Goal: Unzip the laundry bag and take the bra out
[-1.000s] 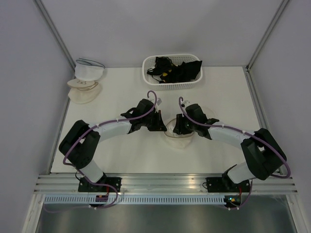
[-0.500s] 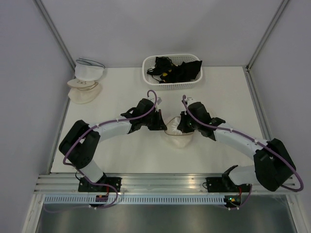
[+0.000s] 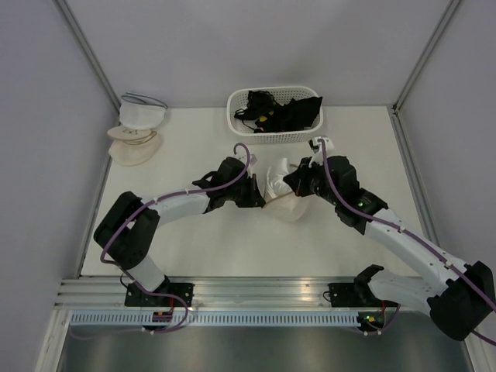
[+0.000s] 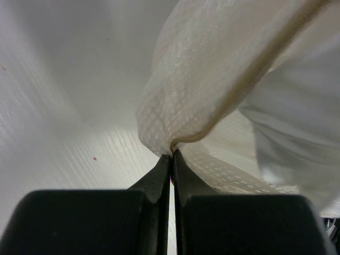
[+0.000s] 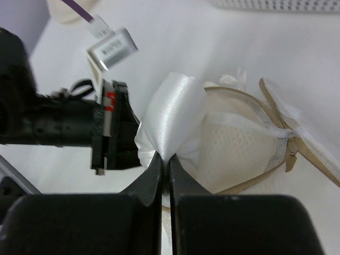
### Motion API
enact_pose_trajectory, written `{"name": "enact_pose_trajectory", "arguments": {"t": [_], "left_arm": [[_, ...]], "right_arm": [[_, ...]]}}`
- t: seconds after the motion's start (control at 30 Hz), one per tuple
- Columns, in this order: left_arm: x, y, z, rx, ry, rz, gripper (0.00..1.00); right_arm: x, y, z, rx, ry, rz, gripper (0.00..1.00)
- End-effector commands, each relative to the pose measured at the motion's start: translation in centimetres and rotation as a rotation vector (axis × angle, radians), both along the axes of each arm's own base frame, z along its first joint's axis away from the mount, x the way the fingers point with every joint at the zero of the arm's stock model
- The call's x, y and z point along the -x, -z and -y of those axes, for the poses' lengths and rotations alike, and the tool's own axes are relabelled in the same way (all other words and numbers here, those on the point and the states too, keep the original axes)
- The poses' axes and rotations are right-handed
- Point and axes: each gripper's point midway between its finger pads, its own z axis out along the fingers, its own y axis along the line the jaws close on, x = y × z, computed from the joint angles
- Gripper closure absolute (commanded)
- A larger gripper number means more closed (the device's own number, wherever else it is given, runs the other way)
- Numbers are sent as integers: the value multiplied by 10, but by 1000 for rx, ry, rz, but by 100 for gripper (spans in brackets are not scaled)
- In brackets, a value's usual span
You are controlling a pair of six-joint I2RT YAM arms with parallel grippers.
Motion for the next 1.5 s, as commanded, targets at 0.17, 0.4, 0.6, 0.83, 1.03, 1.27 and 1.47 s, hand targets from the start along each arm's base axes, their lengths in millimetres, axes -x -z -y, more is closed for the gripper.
{"name": "enact_pose_trajectory", "arguments": {"t": [0.17,0.4,0.6,0.83,1.03,1.27,1.47], "left_arm": [[-3,-14,2,34,-11,19,98],[-5,-21,-1,40,-20,42,98],[-5,-19,-3,38,-27,38,98],[-3,-18,1,49,-13,14,98],[-1,-18,4,57,6,9,98],[1,-15,4,54,23,6,98],[1,-13,5,48,26,5,98]], "right_arm": [[-7,-96,-38,-470,-98,197,100],[-2,-106,-29,-601,-64,200,100],[1,-99,53,-809,328,304,99],[10,-67,79,-822,443,282,100],[11,-75,77,-848,415,319,100],[3,-135,66,-794,320,449,99],[-11,-194,51,-801,246,515,100]]}}
